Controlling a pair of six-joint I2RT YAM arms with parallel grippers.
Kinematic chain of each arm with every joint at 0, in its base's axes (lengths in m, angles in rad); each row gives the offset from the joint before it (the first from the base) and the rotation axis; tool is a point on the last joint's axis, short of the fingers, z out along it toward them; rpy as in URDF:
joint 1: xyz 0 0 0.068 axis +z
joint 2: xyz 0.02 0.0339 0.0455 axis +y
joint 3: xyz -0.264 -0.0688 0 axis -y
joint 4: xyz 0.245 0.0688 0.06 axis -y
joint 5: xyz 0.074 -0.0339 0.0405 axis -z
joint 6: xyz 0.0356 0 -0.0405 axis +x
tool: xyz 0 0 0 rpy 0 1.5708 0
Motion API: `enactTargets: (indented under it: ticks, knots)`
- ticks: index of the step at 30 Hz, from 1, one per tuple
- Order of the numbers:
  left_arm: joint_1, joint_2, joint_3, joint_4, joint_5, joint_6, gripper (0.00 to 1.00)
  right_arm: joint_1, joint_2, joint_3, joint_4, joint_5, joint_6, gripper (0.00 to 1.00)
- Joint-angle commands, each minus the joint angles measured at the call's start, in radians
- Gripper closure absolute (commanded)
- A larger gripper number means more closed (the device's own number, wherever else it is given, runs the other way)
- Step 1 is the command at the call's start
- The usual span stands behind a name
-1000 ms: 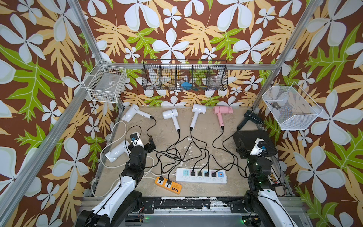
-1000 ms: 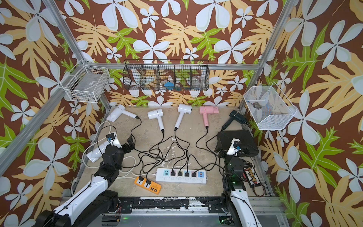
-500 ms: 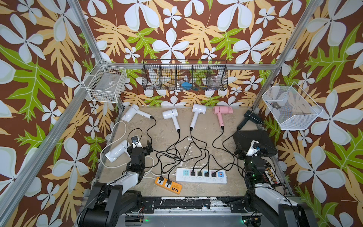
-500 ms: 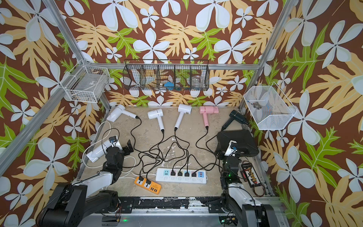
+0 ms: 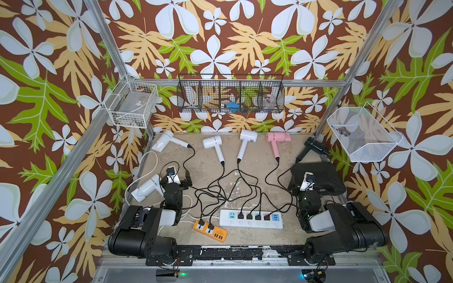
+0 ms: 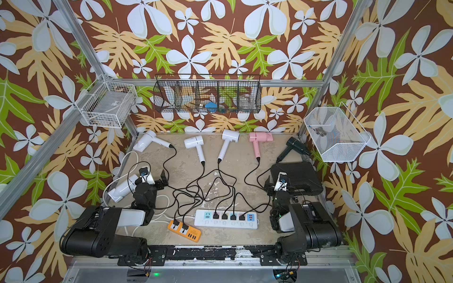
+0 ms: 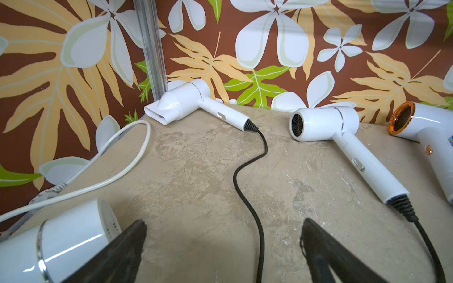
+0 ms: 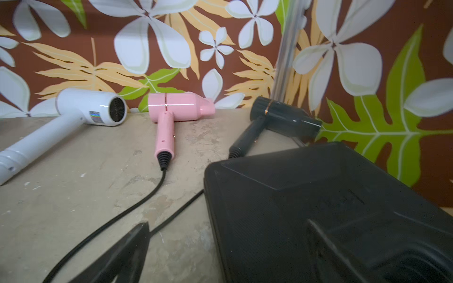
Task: Charge the blow dryers
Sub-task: Reset both arms
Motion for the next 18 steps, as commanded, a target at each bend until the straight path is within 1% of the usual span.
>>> enactTargets:
  ticks: [1,4,18]
  knots:
    - [0.008,0.01,-0.004,0.081,0.057,0.014,0.0,0.01,0.002,0.045,-0.001,-0.041,-0.051,0.0]
    - [0.015,0.011,0.0,0.079,0.069,0.01,0.0,-0.03,0.003,0.093,-0.091,-0.074,-0.01,0.0]
    - [0.015,0.003,-0.009,0.091,0.073,0.008,0.0,-0.034,-0.002,0.077,-0.063,-0.068,-0.005,0.0]
